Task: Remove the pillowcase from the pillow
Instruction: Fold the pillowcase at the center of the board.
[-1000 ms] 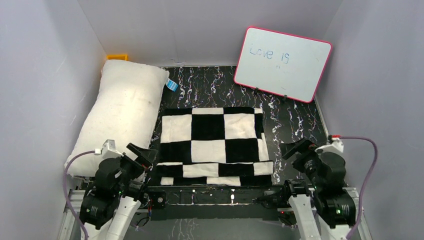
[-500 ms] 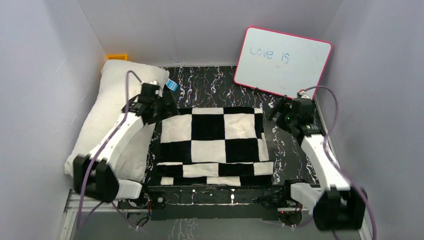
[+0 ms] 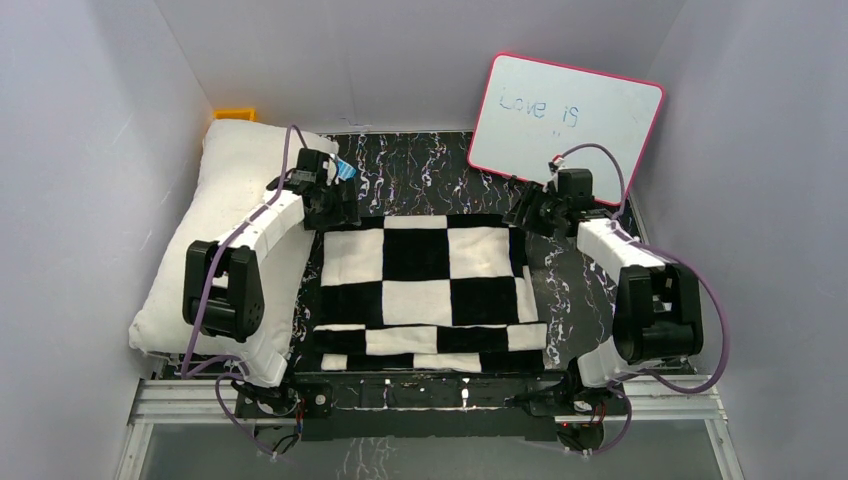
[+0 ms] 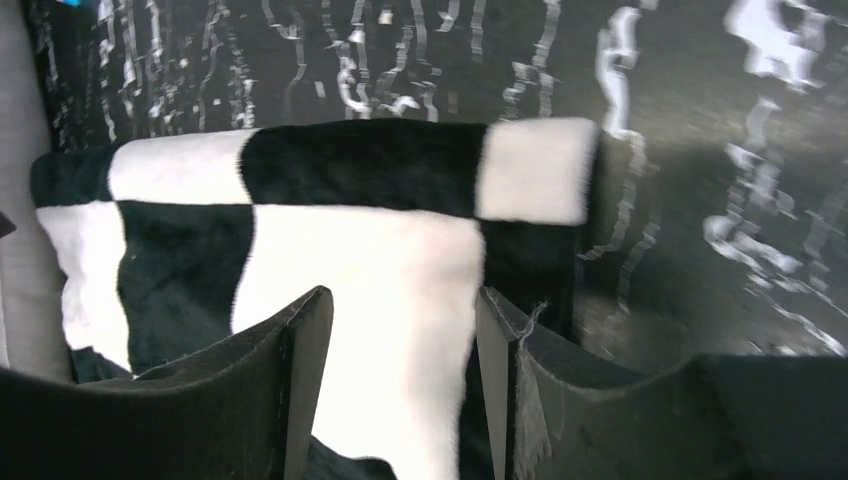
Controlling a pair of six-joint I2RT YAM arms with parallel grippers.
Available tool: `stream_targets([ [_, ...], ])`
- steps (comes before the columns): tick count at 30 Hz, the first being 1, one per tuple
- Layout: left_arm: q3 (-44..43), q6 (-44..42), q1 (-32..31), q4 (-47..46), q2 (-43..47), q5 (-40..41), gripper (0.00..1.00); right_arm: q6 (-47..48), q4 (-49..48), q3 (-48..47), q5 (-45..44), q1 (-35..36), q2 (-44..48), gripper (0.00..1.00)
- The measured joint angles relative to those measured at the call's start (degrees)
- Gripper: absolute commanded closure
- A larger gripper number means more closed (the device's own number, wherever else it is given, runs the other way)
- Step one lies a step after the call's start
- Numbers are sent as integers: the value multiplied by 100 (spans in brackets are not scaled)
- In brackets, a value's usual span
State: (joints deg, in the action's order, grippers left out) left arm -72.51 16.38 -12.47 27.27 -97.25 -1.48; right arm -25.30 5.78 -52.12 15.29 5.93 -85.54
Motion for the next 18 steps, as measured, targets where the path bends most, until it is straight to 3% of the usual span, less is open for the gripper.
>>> stream_targets([
  [5,4,188,-9,-483,-168,-654,25,-9,-363,-280,205,472,-634,50],
  [12,66,564,-22,-863,-1043,-758,27,-205,-643,-557,404,540,-1727,51],
  [18,-776,905,4,-1075,-1786,-758,26,-247,-590,-1327,306,518,-2382,51],
])
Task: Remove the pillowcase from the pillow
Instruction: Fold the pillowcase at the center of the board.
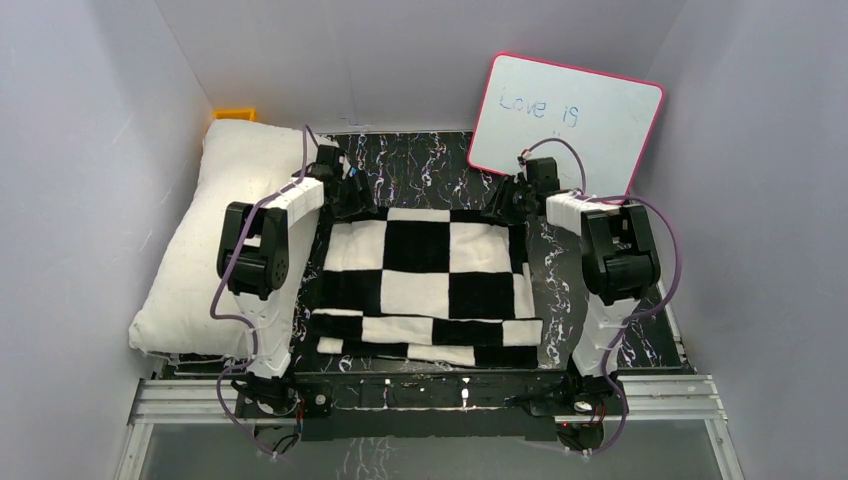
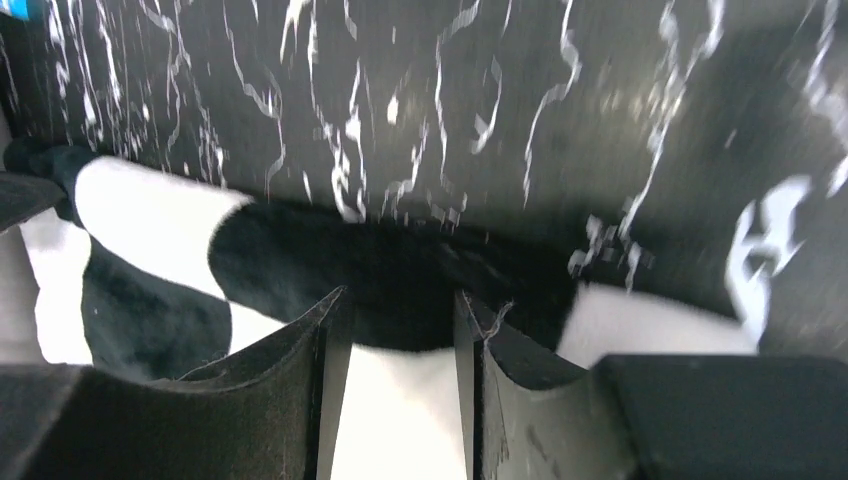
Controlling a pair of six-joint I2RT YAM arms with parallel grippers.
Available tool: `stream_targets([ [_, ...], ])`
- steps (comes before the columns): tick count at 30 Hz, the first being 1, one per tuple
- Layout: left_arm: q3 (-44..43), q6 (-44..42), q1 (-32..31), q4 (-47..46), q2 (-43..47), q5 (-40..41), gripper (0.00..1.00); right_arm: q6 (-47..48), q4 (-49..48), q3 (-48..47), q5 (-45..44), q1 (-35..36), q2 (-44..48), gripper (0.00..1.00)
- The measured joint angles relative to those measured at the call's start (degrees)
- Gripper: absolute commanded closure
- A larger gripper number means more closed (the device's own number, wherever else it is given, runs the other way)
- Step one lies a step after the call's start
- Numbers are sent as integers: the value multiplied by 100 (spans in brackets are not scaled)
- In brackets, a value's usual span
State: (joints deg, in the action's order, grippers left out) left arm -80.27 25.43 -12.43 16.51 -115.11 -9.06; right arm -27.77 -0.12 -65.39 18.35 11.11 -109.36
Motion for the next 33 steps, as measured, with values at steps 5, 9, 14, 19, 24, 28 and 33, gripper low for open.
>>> stream_targets([
  [5,-1054,83,26,-133,-763,66,25,13,24,-868,-70,-195,-535,49],
  [9,-1716,103,46,-87,-1193,63,25,68,74,-1429,-149,-299,-758,48],
  [14,-2114,101,74,66,-1408,42,21,234,361,-2367,-76,-304,-1003,42],
  [19,-1572,7,63,-109,-1010,-155,12,525,625,-2039,-374,35,-304,34],
  [24,-723,-387,-70,-17,190,-186,10,391,988,-962,-949,861,986,23],
  [28,-629,-769,-293,87,981,136,10,129,1322,-304,-1611,1405,1375,22],
  [33,-544,-1034,-374,223,981,835,10,-144,1674,157,-2376,1397,1016,22],
])
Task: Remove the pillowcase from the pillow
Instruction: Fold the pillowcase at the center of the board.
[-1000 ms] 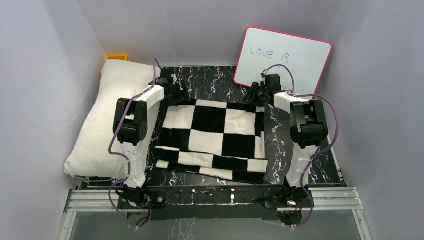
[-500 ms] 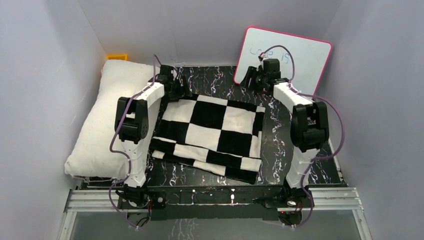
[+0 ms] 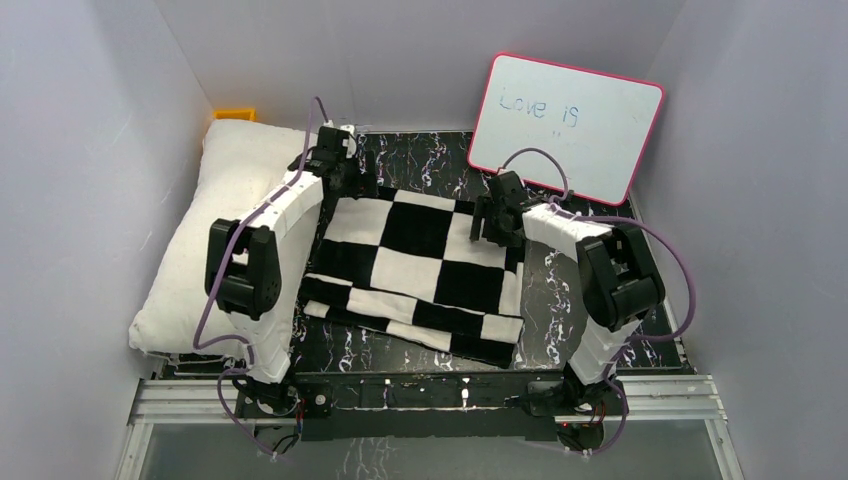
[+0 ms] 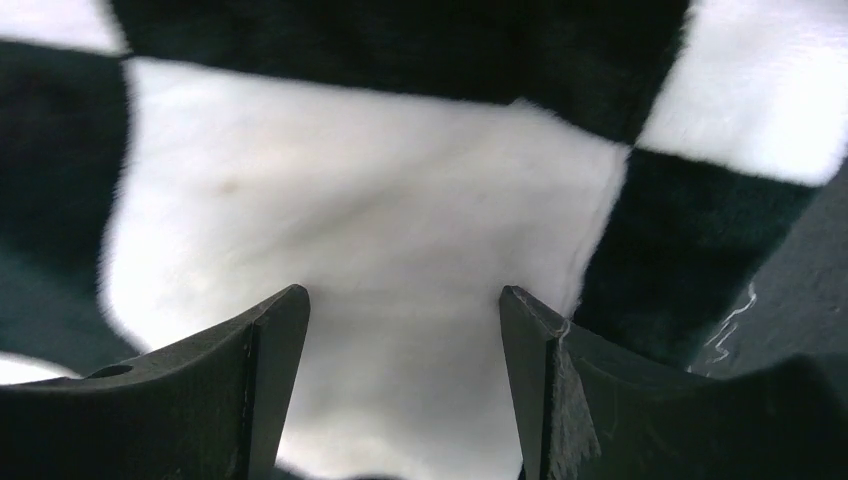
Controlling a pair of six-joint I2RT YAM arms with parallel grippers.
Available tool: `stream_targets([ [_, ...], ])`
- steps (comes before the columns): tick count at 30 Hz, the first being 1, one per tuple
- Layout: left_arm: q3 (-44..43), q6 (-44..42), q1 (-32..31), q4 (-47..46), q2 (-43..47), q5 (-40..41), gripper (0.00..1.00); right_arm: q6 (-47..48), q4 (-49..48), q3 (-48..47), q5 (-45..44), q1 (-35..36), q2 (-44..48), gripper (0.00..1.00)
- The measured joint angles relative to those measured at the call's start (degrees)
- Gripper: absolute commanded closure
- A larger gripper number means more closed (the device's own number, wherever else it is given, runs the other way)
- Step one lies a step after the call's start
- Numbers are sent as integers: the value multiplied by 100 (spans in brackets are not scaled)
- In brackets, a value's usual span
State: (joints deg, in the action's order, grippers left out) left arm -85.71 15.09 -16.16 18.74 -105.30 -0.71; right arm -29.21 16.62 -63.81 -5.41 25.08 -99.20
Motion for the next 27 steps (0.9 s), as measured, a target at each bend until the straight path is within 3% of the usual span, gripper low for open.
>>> stream_targets([
  [9,-4,-57,66,205,-1338,680,11,-9,-245,-369,-409,-319,-717,21],
  [20,-31,516,57,-140,-1392,573,11,595,-715,-1644,-116,-1014,-1792,22],
  [27,-345,420,17,-151,-1473,396,8,990,-645,-1482,398,-1110,-1473,21],
])
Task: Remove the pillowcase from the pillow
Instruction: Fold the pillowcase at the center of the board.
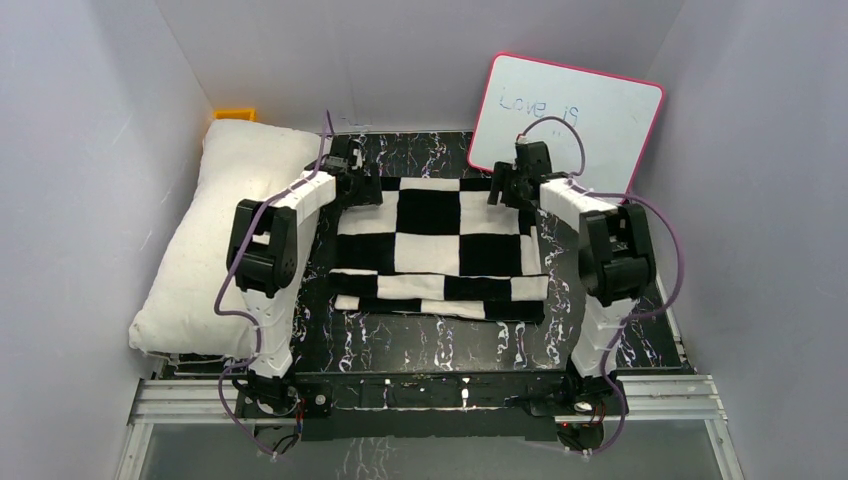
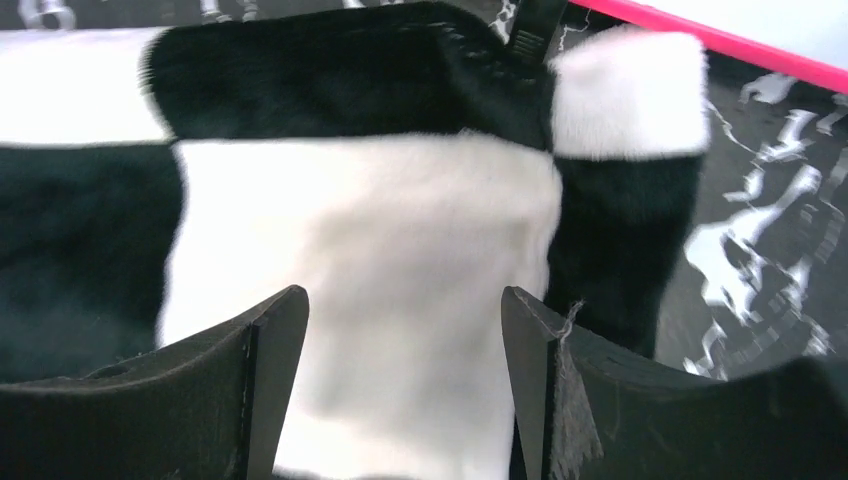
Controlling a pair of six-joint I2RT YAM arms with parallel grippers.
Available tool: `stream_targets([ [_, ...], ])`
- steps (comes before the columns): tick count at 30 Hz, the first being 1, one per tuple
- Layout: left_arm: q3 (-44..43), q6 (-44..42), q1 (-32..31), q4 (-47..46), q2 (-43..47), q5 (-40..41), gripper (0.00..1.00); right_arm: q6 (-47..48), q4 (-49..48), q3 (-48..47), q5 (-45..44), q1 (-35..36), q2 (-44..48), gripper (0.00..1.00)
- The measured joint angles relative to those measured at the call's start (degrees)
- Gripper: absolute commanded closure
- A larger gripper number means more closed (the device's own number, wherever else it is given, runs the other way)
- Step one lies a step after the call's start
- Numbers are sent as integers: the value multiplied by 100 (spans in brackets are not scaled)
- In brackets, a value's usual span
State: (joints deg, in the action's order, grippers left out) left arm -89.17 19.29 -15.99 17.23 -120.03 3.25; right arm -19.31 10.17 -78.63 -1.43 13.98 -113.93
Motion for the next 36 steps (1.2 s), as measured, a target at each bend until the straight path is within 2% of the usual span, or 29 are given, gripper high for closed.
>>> stream_targets([
  [4,68,-426,-76,109,505,-369,12,177,155,433,-74,251,1145,20],
  [7,225,-654,-361,249,1250,-522,15,310,138,509,-372,942,1993,20],
  [8,302,-669,-479,267,1467,-546,16,326,125,525,-417,1001,2166,20],
  [9,450,-667,-612,245,1729,-557,17,306,87,573,-452,1423,2317,21],
  [11,892,-616,-852,245,2184,-564,19,232,-4,850,-446,1834,2511,21],
  [14,1696,-474,-1058,254,2529,-538,20,92,39,1427,-455,1980,2465,22],
  [19,2787,-186,-1147,407,2446,-212,21,-39,411,2028,-612,2048,2048,22],
  [28,2881,-59,-1891,455,2378,385,21,-157,743,2052,-778,2658,2039,22],
  [36,3237,179,-2061,522,2494,402,21,-374,1130,2448,-831,3040,2275,22],
])
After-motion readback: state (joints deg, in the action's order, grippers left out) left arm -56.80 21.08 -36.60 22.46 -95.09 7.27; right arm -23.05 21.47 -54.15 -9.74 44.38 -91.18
